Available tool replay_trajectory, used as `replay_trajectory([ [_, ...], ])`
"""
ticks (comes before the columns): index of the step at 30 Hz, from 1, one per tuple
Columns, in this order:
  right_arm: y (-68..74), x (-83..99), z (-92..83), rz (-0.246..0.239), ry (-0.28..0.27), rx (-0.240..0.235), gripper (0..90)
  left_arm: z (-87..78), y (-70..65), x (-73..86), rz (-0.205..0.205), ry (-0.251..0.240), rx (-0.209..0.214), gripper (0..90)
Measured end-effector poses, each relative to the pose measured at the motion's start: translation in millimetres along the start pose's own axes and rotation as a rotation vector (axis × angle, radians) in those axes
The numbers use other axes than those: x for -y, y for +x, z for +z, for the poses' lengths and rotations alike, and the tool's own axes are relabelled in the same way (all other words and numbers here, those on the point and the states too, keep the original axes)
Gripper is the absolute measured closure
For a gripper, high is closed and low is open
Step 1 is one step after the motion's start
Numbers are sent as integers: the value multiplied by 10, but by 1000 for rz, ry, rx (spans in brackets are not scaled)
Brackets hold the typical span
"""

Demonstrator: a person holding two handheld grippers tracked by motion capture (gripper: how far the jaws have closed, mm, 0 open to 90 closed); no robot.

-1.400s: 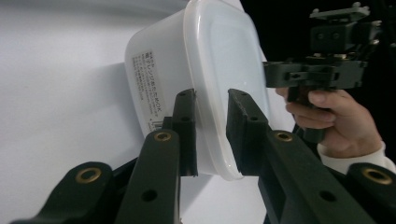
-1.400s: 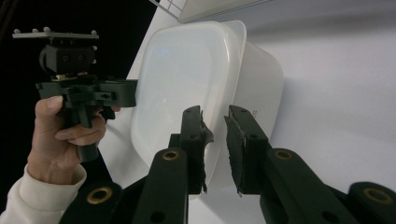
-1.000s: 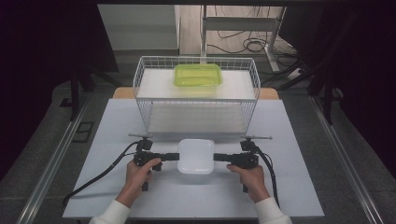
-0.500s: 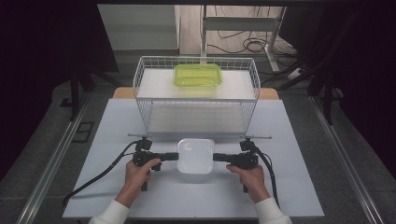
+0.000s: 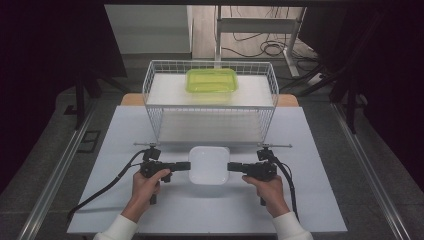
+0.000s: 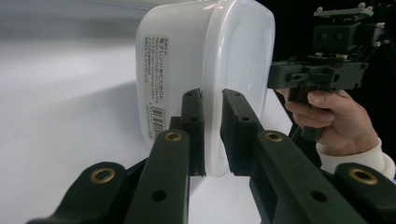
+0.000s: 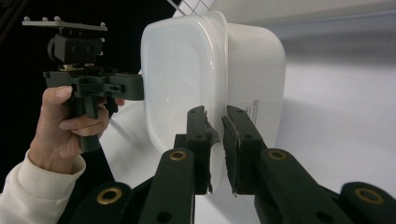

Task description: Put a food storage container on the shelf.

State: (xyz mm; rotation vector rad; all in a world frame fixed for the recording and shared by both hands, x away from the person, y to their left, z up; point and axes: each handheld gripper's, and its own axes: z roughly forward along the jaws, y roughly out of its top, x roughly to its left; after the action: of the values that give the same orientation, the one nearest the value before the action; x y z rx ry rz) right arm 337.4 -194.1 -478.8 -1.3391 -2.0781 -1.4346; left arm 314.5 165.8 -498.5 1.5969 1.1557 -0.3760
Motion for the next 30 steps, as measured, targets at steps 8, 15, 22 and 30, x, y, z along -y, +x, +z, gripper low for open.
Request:
replay_trajectory([
  [8,123,-55,-91,-56,-40,-5,800,-83,-172,-58,54,-24,-5,799],
  [15,256,-100,-154,-101,-57,4,800,-158,-315,-102,100,-44,-18,800],
  [22,441,-188,-285,-170,-88,8,799,-250,-494,-176,151,-72,-9,800],
  [30,590,-366,-390,-212,-117,10,797,-332,-647,-367,177,-97,0,800],
])
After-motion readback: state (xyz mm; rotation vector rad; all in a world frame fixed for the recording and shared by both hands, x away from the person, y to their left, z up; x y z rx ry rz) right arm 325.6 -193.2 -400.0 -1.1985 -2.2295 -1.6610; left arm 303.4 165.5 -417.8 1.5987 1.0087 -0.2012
